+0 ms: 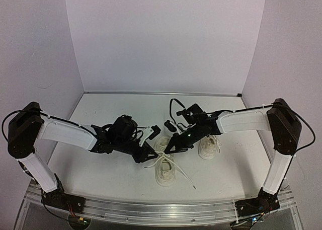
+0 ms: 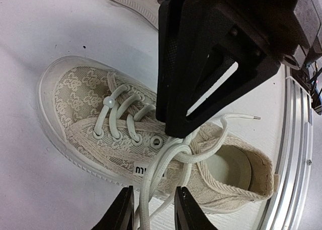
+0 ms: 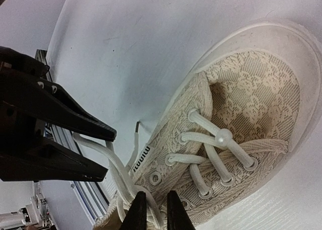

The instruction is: Tie the shoes

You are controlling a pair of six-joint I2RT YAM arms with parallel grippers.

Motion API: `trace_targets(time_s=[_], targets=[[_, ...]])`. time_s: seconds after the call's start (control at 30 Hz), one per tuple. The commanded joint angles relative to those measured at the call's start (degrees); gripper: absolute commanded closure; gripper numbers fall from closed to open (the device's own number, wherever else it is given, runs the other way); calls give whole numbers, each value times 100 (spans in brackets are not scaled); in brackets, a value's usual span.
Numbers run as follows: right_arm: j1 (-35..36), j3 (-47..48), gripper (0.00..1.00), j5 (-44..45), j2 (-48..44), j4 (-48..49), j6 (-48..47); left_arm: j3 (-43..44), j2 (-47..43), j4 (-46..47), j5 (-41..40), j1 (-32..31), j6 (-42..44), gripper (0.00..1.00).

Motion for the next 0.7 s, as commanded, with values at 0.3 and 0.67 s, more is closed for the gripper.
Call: trace_targets(time_s=[0.3,0.67], targets=[[77,127,100,-25,-369,-199,-102,-13,-166,-155,-310,14,81,73],[72,66,100,136,-689,-231,-39,-48,-159,-188,-352,23,57,77]])
